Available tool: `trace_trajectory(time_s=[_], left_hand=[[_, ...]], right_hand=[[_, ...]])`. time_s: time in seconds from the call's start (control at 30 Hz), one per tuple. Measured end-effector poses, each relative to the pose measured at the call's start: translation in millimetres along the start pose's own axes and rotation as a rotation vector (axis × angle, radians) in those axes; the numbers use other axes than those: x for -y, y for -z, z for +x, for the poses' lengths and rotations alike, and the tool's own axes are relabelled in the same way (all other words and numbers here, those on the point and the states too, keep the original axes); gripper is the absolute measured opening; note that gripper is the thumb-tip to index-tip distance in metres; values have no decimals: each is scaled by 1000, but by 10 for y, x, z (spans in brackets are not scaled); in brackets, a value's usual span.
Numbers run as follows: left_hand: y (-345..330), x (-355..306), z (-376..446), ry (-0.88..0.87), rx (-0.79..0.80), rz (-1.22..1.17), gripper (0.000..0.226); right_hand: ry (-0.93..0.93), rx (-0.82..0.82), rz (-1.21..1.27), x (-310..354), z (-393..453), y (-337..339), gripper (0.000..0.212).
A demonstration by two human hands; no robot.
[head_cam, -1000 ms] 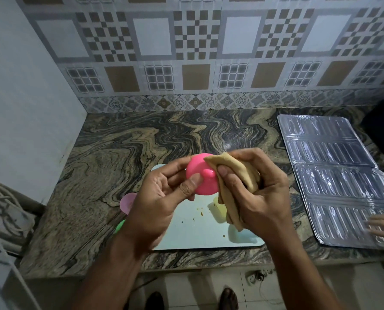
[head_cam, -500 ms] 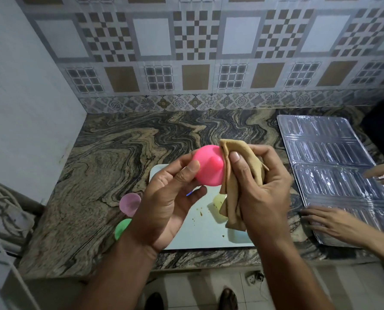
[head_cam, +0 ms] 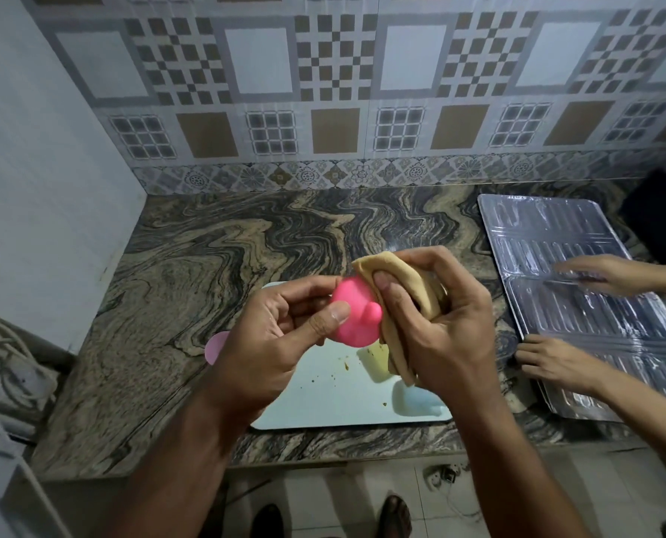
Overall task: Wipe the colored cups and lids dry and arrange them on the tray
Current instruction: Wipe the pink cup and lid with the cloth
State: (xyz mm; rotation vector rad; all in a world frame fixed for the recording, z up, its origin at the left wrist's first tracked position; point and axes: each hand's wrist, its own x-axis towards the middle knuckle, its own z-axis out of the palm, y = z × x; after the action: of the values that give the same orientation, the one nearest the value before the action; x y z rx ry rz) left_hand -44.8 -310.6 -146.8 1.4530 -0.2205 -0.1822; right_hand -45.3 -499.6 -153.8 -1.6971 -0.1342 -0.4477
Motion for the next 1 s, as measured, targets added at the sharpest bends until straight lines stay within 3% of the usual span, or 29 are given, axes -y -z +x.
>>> trace_trajectory(time_s=[0.13, 0.33, 0.53, 0.67, 0.73, 0.87, 1.0], left_hand=[[-17, -10, -47, 26, 15, 15, 26], [-75, 4, -75, 60, -297, -31, 25], [-255, -10, -118, -12, -379, -56, 24], [-343, -62, -129, -13, -477, -289, 20], [-312, -91, -118, 38, -512, -399, 20], [-217, -142, -87, 134, -531, -503, 13], [-238, -127, -107, 133, -497, -501, 14]], right_hand=[[-2, -95, -60, -23, 146, 12, 7], [28, -199, 39, 37, 94, 91, 17], [188, -201, -138, 56, -155, -187, 15], [357, -184, -238, 51, -245, -284, 13], [328, -163, -228, 2, -275, -255, 10], [77, -226, -76, -84, -311, -187, 12], [107, -214, -38, 21, -289, -184, 14]])
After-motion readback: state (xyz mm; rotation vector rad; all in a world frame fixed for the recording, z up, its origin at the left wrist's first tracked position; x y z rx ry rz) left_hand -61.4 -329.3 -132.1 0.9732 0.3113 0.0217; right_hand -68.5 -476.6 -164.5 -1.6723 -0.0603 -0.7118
